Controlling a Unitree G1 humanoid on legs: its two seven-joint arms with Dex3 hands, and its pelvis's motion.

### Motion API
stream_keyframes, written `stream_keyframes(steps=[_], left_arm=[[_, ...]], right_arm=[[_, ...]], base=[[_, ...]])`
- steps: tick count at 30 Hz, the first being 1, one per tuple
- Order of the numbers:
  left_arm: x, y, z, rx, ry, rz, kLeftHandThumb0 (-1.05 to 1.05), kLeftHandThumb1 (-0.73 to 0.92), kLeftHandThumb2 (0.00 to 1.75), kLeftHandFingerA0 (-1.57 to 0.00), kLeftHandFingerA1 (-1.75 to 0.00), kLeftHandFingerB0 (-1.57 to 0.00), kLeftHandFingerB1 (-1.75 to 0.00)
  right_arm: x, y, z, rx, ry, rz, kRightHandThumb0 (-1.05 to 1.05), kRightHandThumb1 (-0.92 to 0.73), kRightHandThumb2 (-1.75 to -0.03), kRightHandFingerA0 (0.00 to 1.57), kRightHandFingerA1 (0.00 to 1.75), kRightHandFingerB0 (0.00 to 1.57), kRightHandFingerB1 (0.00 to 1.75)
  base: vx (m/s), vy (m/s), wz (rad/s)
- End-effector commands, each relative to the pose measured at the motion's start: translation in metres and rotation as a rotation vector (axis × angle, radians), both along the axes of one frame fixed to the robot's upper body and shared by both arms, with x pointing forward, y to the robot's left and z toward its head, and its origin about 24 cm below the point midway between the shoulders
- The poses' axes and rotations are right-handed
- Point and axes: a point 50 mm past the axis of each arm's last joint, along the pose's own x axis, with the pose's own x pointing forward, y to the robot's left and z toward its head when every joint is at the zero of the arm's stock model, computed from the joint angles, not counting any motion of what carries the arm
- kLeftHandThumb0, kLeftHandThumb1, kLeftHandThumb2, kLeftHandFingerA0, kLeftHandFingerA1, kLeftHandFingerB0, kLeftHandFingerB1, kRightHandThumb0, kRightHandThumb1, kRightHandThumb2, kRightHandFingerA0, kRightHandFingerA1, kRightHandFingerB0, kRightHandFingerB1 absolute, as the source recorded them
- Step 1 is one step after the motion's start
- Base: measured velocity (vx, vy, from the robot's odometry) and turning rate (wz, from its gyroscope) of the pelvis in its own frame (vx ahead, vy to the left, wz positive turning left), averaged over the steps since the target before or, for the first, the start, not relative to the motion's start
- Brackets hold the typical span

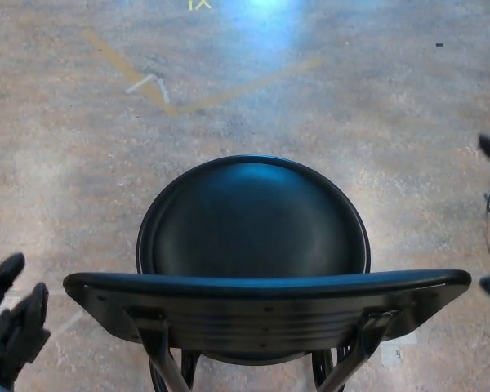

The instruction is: Use the right hand to rotate the back of the chair to its left.

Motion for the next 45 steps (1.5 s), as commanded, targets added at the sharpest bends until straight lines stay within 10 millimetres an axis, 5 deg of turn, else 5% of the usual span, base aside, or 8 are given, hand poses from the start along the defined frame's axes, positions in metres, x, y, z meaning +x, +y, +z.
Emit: stream_keyframes(steps=[1,21,22,26,27,37,44,45], left_arm=[[-0.016,0.004,-0.025,-0.036,0.183,0.006,-0.61,0.76,0.63,-0.54,-0.57,-0.5,-0.42],[-0.083,-0.006,-0.081,-0.122,0.664,-0.013,-0.6,0.75,0.62,-0.48,-0.52,-0.41,-0.43],[-0.086,-0.006,-0.082,-0.124,0.675,-0.014,-0.55,0.56,1.0,-0.47,-0.65,-0.28,-0.54],[-0.089,-0.007,-0.084,-0.126,0.694,-0.017,-0.55,0.56,1.0,-0.47,-0.65,-0.28,-0.54],[-0.093,-0.011,-0.087,-0.144,0.717,-0.022,-0.55,0.75,0.62,-0.48,-0.51,-0.43,-0.45],[-0.089,-0.017,-0.088,-0.12,0.732,-0.062,-0.59,0.75,0.62,-0.5,-0.5,-0.41,-0.39],[-0.087,-0.018,-0.087,-0.12,0.725,-0.067,-0.6,0.73,0.62,-0.53,-0.52,-0.41,-0.4],[-0.088,-0.019,-0.088,-0.104,0.741,-0.074,-0.6,0.74,0.62,-0.55,-0.51,-0.44,-0.39]], right_arm=[[-0.008,0.009,-0.021,-0.013,0.14,0.065,-0.94,-0.6,-0.59,0.0,0.0,0.0,0.0],[-0.015,0.095,-0.057,0.128,0.244,0.281,-0.93,-0.59,-0.59,0.0,0.0,0.0,0.0],[-0.014,0.1,-0.057,0.137,0.249,0.294,-0.94,-0.59,-0.59,0.0,0.0,0.0,0.0],[-0.014,0.108,-0.059,0.151,0.256,0.311,-0.94,-0.59,-0.59,0.0,0.0,0.0,0.0],[-0.013,0.134,-0.057,0.157,0.2,0.387,-0.98,-0.65,-0.62,0.0,0.0,0.0,0.0],[-0.015,0.211,-0.031,0.217,0.156,0.578,-1.04,-0.58,-0.59,0.0,0.0,0.0,0.0],[-0.019,0.229,-0.024,0.187,0.128,0.621,-1.04,-0.59,-0.59,0.0,0.0,0.0,0.0],[-0.022,0.244,-0.021,0.202,0.132,0.665,-1.05,-0.45,-0.78,0.0,0.0,0.0,0.0]], base=[[0.0,0.0,0.0],[0.0,0.0,0.0],[0.0,0.0,0.0],[0.0,0.0,0.0],[0.0,0.0,0.0],[0.0,0.0,0.0],[0.0,0.0,0.0],[0.0,0.0,0.0]])
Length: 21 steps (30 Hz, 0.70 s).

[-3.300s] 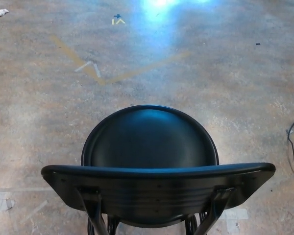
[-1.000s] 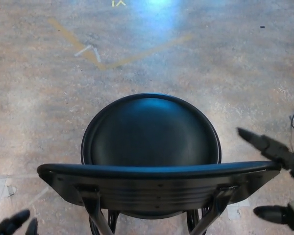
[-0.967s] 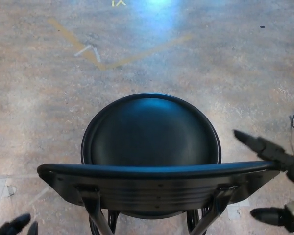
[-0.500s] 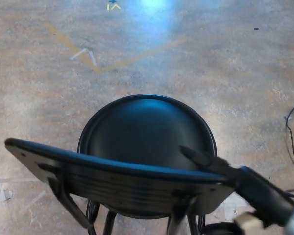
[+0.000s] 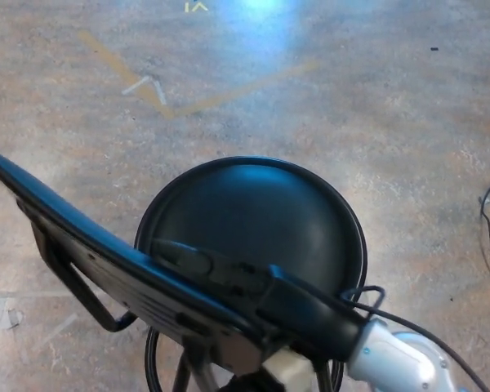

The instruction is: Use the right hand to rotate the back of the chair to its left.

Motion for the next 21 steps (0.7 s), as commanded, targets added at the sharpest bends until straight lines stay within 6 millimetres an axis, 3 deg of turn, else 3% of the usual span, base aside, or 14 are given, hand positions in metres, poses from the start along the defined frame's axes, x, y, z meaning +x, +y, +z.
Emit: stream_keyframes(steps=[1,4,5,11,12,17,18,19,20,21], left_arm=[[-0.005,-0.003,-0.003,0.018,0.043,-0.03,-0.59,0.75,0.62,-0.54,-0.5,-0.43,-0.39],[-0.005,-0.004,-0.004,0.018,0.046,-0.03,-0.59,0.75,0.62,-0.54,-0.5,-0.43,-0.39],[-0.006,-0.003,-0.004,0.016,0.047,-0.031,-0.59,0.75,0.62,-0.53,-0.52,-0.42,-0.39],[-0.008,-0.003,-0.005,0.021,0.06,-0.04,-0.61,0.74,0.62,-0.54,-0.52,-0.42,-0.4],[-0.008,-0.004,-0.005,0.011,0.059,-0.031,-0.59,0.74,0.63,-0.51,-0.51,-0.41,-0.4],[-0.009,-0.004,-0.006,0.007,0.058,-0.025,-0.58,0.74,0.63,-0.51,-0.52,-0.41,-0.4],[-0.01,-0.004,-0.006,0.005,0.059,-0.021,-0.57,0.76,0.62,-0.54,-0.53,-0.42,-0.4],[-0.01,-0.004,-0.006,0.003,0.06,-0.016,-0.57,0.76,0.62,-0.54,-0.53,-0.42,-0.4],[-0.011,-0.003,-0.006,0.005,0.067,-0.021,-0.57,0.77,0.63,-0.52,-0.5,-0.42,-0.4],[-0.011,-0.003,-0.006,0.007,0.07,-0.024,-0.57,0.77,0.63,-0.52,-0.5,-0.42,-0.4]], right_arm=[[-0.005,0.035,0.009,-0.017,-0.023,0.075,-1.05,-0.48,-0.75,0.0,0.0,0.0,0.0],[-0.004,0.039,0.01,-0.019,-0.029,0.076,-1.05,-0.48,-0.75,0.0,0.0,0.0,0.0],[-0.002,0.044,0.011,-0.037,-0.044,0.075,-1.05,-0.61,-0.59,0.0,0.0,0.0,0.0],[0.001,0.053,0.012,-0.043,-0.03,0.075,-1.05,-0.6,-0.59,0.0,0.0,0.0,0.0],[0.003,0.055,0.01,-0.037,-0.004,0.072,-0.99,-0.56,-0.99,0.0,0.14,0.0,0.0],[0.006,0.055,0.009,-0.035,0.007,0.067,-1.01,-0.57,-1.0,0.0,0.15,0.0,0.0],[0.008,0.048,0.006,-0.038,0.014,0.044,-1.04,-0.5,-0.76,0.0,0.0,0.0,0.0],[0.011,0.039,0.003,-0.043,0.021,0.014,-1.04,-0.5,-0.76,0.0,0.0,0.0,0.0],[0.014,0.03,0.0,-0.037,0.023,-0.011,-1.05,-0.58,-1.02,0.0,0.14,0.0,0.01],[0.014,0.026,-0.002,-0.033,0.023,-0.019,-1.05,-0.58,-1.02,0.0,0.14,0.0,0.01]], base=[[0.0,0.0,0.0],[0.0,0.0,0.0],[0.0,0.0,0.0],[0.0,0.0,0.0],[0.0,0.0,0.0],[0.0,0.0,0.0],[0.0,0.0,0.0],[0.0,0.0,0.0],[0.0,0.0,0.0],[0.0,0.0,0.0]])
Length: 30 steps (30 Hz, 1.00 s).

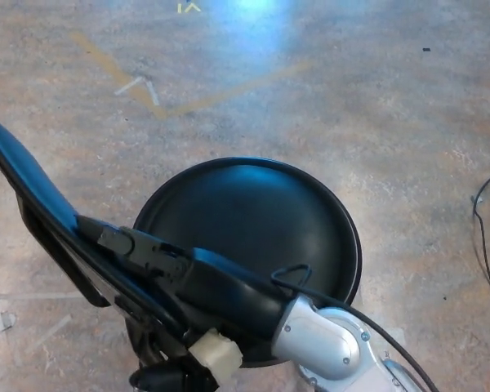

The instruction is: Use the right hand to rotate the back of the chair to its left.

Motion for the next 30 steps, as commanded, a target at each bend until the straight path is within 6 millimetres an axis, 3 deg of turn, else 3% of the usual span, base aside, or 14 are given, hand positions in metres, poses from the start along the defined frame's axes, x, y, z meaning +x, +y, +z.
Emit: stream_keyframes(steps=[1,3,5,6,9,11,13,14,16,21,23,27,28,30], left_arm=[[-0.007,0.0,-0.003,-0.001,0.038,0.001,-0.57,0.77,0.63,-0.52,-0.5,-0.42,-0.4],[-0.007,0.0,-0.003,-0.001,0.038,0.001,-0.57,0.77,0.63,-0.52,-0.5,-0.42,-0.4],[-0.007,-0.001,-0.004,-0.006,0.039,0.005,-0.57,0.77,0.62,-0.54,-0.5,-0.41,-0.39],[-0.008,-0.001,-0.004,-0.008,0.04,0.007,-0.57,0.77,0.62,-0.54,-0.5,-0.41,-0.39],[-0.008,-0.001,-0.004,-0.008,0.04,0.007,-0.57,0.77,0.62,-0.54,-0.5,-0.41,-0.39],[-0.007,0.0,-0.003,-0.003,0.035,0.002,-0.57,0.78,0.63,-0.54,-0.51,-0.42,-0.4],[-0.008,0.0,-0.003,0.004,0.032,0.004,-0.57,0.78,0.63,-0.54,-0.51,-0.42,-0.4],[-0.008,0.0,-0.003,-0.009,0.034,0.012,-0.57,0.77,0.63,-0.51,-0.48,-0.39,-0.39],[-0.009,0.001,-0.003,-0.006,0.036,0.006,-0.57,0.78,0.63,-0.52,-0.5,-0.4,-0.4],[-0.01,0.001,-0.004,-0.002,0.037,0.009,-0.57,0.78,0.63,-0.52,-0.5,-0.41,-0.4],[-0.012,-0.001,-0.005,-0.009,0.043,0.007,-0.57,0.77,0.63,-0.52,-0.51,-0.4,-0.4],[-0.012,-0.002,-0.005,-0.009,0.043,0.008,-0.57,0.77,0.63,-0.52,-0.51,-0.4,-0.4],[-0.012,-0.002,-0.005,-0.01,0.043,0.005,-0.57,0.77,0.63,-0.52,-0.51,-0.4,-0.4],[-0.013,-0.002,-0.006,-0.009,0.046,0.002,-0.58,0.77,0.62,-0.53,-0.51,-0.42,-0.4]], right_arm=[[0.005,-0.02,-0.013,-0.021,0.03,-0.058,-1.05,-0.58,-1.02,0.0,0.14,0.0,0.01],[0.005,-0.021,-0.013,-0.021,0.029,-0.058,-1.05,-0.58,-1.02,0.0,0.14,0.0,0.01],[0.008,-0.083,-0.026,0.055,0.016,-0.215,-1.05,-0.6,-0.97,0.0,0.12,0.0,0.0],[0.007,-0.095,-0.028,0.066,-0.001,-0.242,-1.05,-0.6,-0.97,0.0,0.12,0.0,0.0],[0.007,-0.096,-0.028,0.069,-0.004,-0.24,-1.05,-0.6,-0.97,0.0,0.12,0.0,0.0],[0.0,-0.143,-0.027,0.107,-0.039,-0.395,-0.97,-0.56,-0.93,0.0,0.05,0.0,0.0],[-0.002,-0.151,-0.027,0.116,-0.058,-0.419,-0.97,-0.56,-0.93,0.0,0.05,0.0,0.0],[-0.012,-0.187,-0.025,0.117,-0.097,-0.546,-0.93,-0.54,-0.91,0.0,0.08,0.0,0.0],[-0.024,-0.216,-0.026,0.112,-0.126,-0.661,-0.95,-0.55,-0.93,0.0,0.12,0.0,0.0],[-0.031,-0.232,-0.03,0.109,-0.134,-0.72,-0.96,-0.56,-0.93,0.0,0.1,0.0,0.0],[-0.043,-0.269,-0.061,-0.02,-0.053,-0.921,-0.79,-0.55,-0.96,0.01,0.26,0.01,0.18],[-0.046,-0.278,-0.071,-0.046,-0.043,-0.962,-0.79,-0.55,-0.96,0.01,0.26,0.01,0.18],[-0.047,-0.294,-0.113,-0.046,0.16,-1.113,-0.83,-0.69,-1.02,0.02,0.19,0.02,0.16],[-0.051,-0.302,-0.14,-0.08,0.289,-1.215,-0.86,-0.73,-1.03,0.06,0.18,0.06,0.15]], base=[[0.0,0.0,0.0],[0.0,0.0,0.0],[0.0,0.0,0.0],[0.0,0.0,0.0],[0.0,0.0,0.03],[0.0,0.0,0.0],[0.0,0.0,0.0],[0.0,0.0,0.0],[0.0,0.0,0.0],[0.0,0.0,0.0],[0.0,0.0,0.0],[0.0,0.0,0.0],[0.0,0.0,0.0],[0.0,0.0,0.0]])
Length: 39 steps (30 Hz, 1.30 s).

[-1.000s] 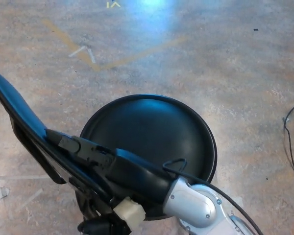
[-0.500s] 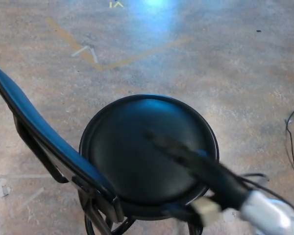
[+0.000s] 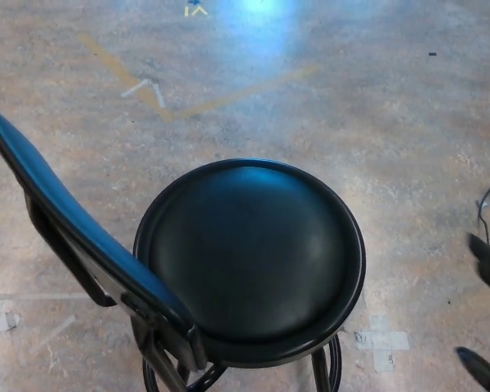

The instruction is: Use the right hand to rotate the back of the chair to its left.

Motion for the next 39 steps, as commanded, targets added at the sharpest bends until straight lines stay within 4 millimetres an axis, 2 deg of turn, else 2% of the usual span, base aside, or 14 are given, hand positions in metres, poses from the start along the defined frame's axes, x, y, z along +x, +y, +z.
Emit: stream_keyframes(steps=[1,3,4,7,15,16,19,20,23,24,30,35,36,39], left_arm=[[-0.007,-0.002,-0.003,-0.005,0.027,-0.006,-0.58,0.77,0.62,-0.53,-0.51,-0.42,-0.4],[-0.007,-0.002,-0.003,-0.005,0.027,-0.006,-0.58,0.77,0.62,-0.53,-0.51,-0.42,-0.4],[-0.009,-0.002,-0.004,-0.01,0.023,-0.005,-0.58,0.79,0.63,-0.49,-0.53,-0.4,-0.39],[-0.011,-0.002,-0.004,-0.022,0.024,0.006,-0.6,0.78,0.63,-0.47,-0.53,-0.4,-0.4],[-0.017,-0.002,-0.007,-0.028,0.048,0.011,-0.6,0.8,0.64,-0.48,-0.49,-0.38,-0.39],[-0.018,-0.002,-0.007,-0.029,0.046,0.018,-0.6,0.8,0.64,-0.53,-0.53,-0.39,-0.39],[-0.02,-0.003,-0.007,-0.037,0.041,0.031,-0.59,0.81,0.64,-0.5,-0.53,-0.38,-0.39],[-0.021,-0.003,-0.008,-0.044,0.039,0.041,-0.61,0.63,0.98,-0.45,-0.62,-0.33,-0.53],[-0.021,-0.003,-0.008,-0.042,0.04,0.046,-0.61,0.63,0.98,-0.45,-0.62,-0.33,-0.53],[-0.022,-0.002,-0.008,-0.046,0.043,0.057,-0.6,0.82,0.64,-0.5,-0.48,-0.38,-0.38],[-0.023,-0.001,-0.008,-0.081,0.019,0.139,-0.61,0.81,0.64,-0.53,-0.51,-0.43,-0.4],[-0.02,0.0,-0.007,-0.066,0.001,0.138,-0.61,0.82,0.64,-0.53,-0.51,-0.43,-0.41],[-0.018,0.0,-0.005,-0.059,-0.016,0.127,-0.6,0.65,1.01,-0.46,-0.62,-0.34,-0.53],[-0.018,0.0,-0.005,-0.06,-0.021,0.124,-0.6,0.65,1.01,-0.46,-0.62,-0.34,-0.53]], right_arm=[[-0.017,-0.035,-0.063,0.054,0.164,-0.325,-0.86,-0.73,-1.03,0.06,0.18,0.06,0.15],[-0.017,-0.035,-0.063,0.054,0.162,-0.324,-0.86,-0.73,-1.03,0.06,0.18,0.06,0.15],[-0.022,-0.037,-0.087,0.036,0.28,-0.426,-0.66,-0.7,-1.02,0.02,0.35,0.02,0.28],[-0.028,-0.038,-0.107,-0.012,0.401,-0.495,-0.67,-0.71,-1.04,0.03,0.38,0.03,0.29],[-0.046,-0.029,-0.137,0.011,0.615,-0.568,-0.67,-0.71,-1.04,0.03,0.38,0.02,0.28],[-0.048,-0.028,-0.139,0.017,0.629,-0.575,-0.68,-0.71,-1.04,0.03,0.39,0.03,0.3],[-0.051,-0.026,-0.143,0.025,0.658,-0.585,-0.66,-0.72,-1.04,0.02,0.37,0.03,0.28],[-0.053,-0.025,-0.146,0.031,0.674,-0.589,-0.67,-0.72,-1.03,0.03,0.39,0.03,0.29],[-0.054,-0.024,-0.147,0.033,0.682,-0.598,-0.67,-0.72,-1.03,0.03,0.39,0.03,0.29],[-0.054,-0.023,-0.148,0.052,0.685,-0.608,-0.66,-0.72,-1.03,0.03,0.37,0.03,0.29],[-0.055,-0.023,-0.149,0.104,0.685,-0.64,-0.67,-0.72,-1.02,0.04,0.4,0.02,0.3],[-0.053,-0.023,-0.148,0.125,0.676,-0.653,-0.66,-0.72,-1.03,0.04,0.37,0.04,0.32],[-0.051,-0.024,-0.147,0.15,0.667,-0.661,-0.66,-0.71,-1.01,0.04,0.39,0.04,0.34],[-0.052,-0.024,-0.147,0.166,0.663,-0.667,-0.66,-0.71,-1.01,0.04,0.39,0.04,0.34]], base=[[0.0,0.0,0.0],[0.0,0.0,0.0],[0.0,0.0,0.0],[0.0,0.0,0.0],[0.0,0.0,0.0],[0.0,0.0,0.0],[0.0,0.0,0.0],[0.0,0.0,0.0],[0.0,0.0,0.0],[0.0,0.0,0.0],[0.0,0.0,0.0],[0.0,0.0,0.0],[0.0,0.0,0.0],[0.0,0.0,0.0]])
